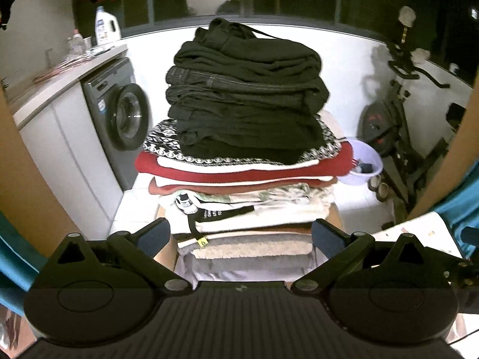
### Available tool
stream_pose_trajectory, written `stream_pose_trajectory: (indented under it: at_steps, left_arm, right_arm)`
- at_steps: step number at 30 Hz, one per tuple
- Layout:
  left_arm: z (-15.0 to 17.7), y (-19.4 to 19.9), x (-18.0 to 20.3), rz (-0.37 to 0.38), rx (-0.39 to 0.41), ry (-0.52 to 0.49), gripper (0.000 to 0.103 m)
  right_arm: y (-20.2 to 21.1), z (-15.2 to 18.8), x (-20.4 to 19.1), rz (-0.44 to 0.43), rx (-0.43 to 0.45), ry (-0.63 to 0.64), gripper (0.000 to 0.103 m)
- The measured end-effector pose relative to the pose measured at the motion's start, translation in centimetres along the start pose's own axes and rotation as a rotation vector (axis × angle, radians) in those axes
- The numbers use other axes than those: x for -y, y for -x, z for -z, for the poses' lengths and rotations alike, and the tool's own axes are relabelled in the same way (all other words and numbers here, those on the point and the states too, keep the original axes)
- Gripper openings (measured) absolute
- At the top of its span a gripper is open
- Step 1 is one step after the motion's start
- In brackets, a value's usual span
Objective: Fold clothes
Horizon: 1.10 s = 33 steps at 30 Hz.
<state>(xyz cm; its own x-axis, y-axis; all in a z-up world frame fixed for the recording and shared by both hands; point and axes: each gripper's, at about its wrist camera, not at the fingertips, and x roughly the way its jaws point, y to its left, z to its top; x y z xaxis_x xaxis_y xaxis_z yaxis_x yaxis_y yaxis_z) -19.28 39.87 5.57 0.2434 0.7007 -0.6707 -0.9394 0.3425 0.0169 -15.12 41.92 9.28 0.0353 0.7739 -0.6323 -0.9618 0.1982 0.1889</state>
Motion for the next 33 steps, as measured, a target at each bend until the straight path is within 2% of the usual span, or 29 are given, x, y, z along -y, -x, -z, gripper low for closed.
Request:
stream_pose_trajectory:
  at_steps: [4, 7, 10, 14, 20, 27, 29, 33]
  left_arm:
    - [2.2, 0.8, -0.6, 0.028, 0.004, -0.018, 0.103]
    - [4.4, 1.2, -0.9, 0.043, -0.029, -0.098, 0.103]
    - [6.5, 1.9, -1.7, 0.034, -0.026, -0.147, 0.103]
    - [8.8, 2.8, -3.8, 0.081, -0.063, -0.148, 0.103]
    - [11.2, 4.7, -6.4, 0.134, -0.074, -0.113, 0.103]
    - [13.4, 6.1, -7.0, 0.206, -0.104, -0.127, 0.103]
    - [14.0, 6.4, -6.7, 0.211, -0.111, -0.142, 0.103]
    - [14.2, 6.9, -5.8, 0.174, -0.091, -0.175, 0.103]
  right_arm:
    - [1.8, 2.4, -1.5, 0.045, 0.012, -0.039, 0.102]
    - [3.0, 4.3, -3.0, 0.091, 0.009, -0.079, 0.102]
    - [4.1, 6.3, -4.7, 0.11, 0.008, -0.106, 0.102]
    - [5.2, 8.9, -7.1, 0.156, -0.004, -0.136, 0.102]
    - [7.5, 12.3, -10.2, 0.219, -0.013, -0.165, 0.102]
    - [9.9, 16.0, -12.7, 0.264, -0.03, -0.162, 0.102]
    - [10.4, 16.6, -12.9, 0.266, -0.035, -0.163, 0.102]
    - [11.3, 17.1, -12.9, 0.269, -0.022, -0.17, 0.102]
